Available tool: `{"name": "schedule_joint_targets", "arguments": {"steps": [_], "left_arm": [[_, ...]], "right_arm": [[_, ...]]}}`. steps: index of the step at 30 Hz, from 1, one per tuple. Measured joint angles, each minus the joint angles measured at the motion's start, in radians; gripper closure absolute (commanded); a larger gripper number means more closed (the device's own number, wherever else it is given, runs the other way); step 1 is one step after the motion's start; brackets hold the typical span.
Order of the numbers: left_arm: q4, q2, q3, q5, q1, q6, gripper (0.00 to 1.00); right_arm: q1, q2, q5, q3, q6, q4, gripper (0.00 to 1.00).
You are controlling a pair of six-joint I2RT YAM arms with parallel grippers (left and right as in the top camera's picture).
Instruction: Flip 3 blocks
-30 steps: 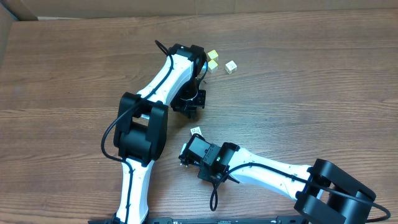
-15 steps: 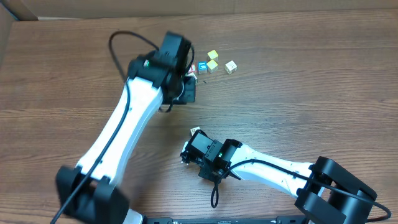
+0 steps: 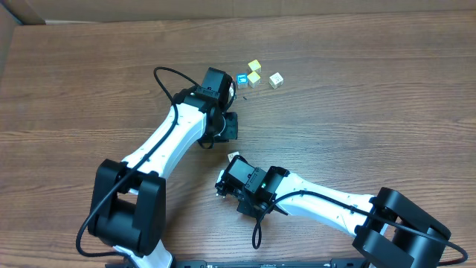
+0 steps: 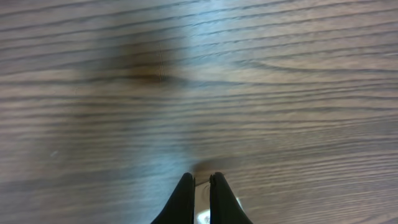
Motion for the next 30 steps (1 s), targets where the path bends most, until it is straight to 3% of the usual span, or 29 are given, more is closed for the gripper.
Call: {"name": "schedule_joint_targets", "arguments": {"steps": [7,30], "left_arm": [[0.005,0.061,0.0,0.068,0.0,0.026,0.96],[-0.002,0.117,0.0,0.076,0.0,0.057,0.96]], "right_arm": [[0.0,0.0,0.0,0.0,0.0,0.001,0.96],[-0.013,0.0,0.004,0.0,-0.001,0.05,0.96]]}}
